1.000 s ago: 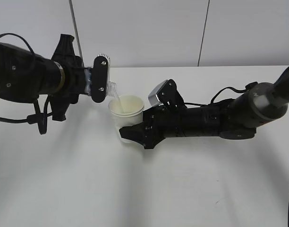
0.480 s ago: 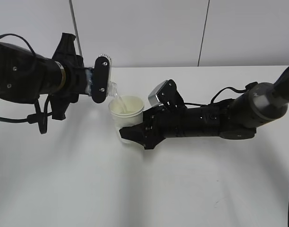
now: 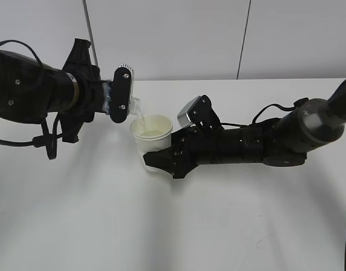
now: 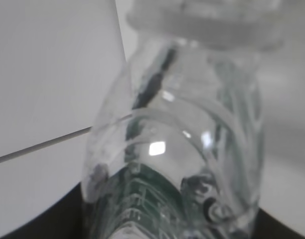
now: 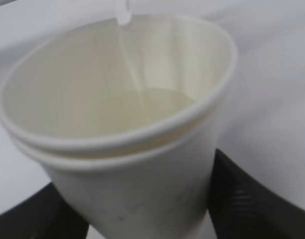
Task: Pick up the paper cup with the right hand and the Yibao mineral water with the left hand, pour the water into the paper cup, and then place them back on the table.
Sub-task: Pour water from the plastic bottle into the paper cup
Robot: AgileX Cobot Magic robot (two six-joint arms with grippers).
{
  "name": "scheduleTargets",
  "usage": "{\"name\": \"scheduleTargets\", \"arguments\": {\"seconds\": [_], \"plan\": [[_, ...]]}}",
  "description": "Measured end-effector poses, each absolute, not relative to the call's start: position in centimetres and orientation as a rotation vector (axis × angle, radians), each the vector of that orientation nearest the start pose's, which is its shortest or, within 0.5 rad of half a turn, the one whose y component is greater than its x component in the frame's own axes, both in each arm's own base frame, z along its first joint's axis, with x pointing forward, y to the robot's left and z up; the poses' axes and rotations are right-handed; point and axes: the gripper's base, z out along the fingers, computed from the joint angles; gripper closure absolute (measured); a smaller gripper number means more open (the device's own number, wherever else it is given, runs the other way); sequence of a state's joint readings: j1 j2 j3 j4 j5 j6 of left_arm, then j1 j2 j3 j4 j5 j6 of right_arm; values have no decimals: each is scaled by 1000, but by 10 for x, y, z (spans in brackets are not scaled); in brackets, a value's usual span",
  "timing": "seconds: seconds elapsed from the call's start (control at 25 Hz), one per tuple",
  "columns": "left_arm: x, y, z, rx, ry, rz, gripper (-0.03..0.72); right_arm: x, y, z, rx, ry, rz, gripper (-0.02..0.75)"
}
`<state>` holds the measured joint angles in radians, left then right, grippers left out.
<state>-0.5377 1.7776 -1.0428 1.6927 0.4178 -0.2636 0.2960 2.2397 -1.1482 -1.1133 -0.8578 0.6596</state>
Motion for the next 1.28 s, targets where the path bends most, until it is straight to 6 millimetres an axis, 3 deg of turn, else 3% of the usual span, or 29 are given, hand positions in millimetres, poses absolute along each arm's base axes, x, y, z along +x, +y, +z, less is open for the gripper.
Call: {"name": "scheduleTargets", "arguments": {"seconds": [0.64,0.96,1.28], "plan": [[343,-162,212,1731,1460,942,335,380,180,86,-981,1797,790,235],[337,-173,211,1551,1595,801,335,380,180,86,-982,1796,790,235],[334,-172,206,1342,1809,653,335,380,180,86,-985,1796,790,235]]}}
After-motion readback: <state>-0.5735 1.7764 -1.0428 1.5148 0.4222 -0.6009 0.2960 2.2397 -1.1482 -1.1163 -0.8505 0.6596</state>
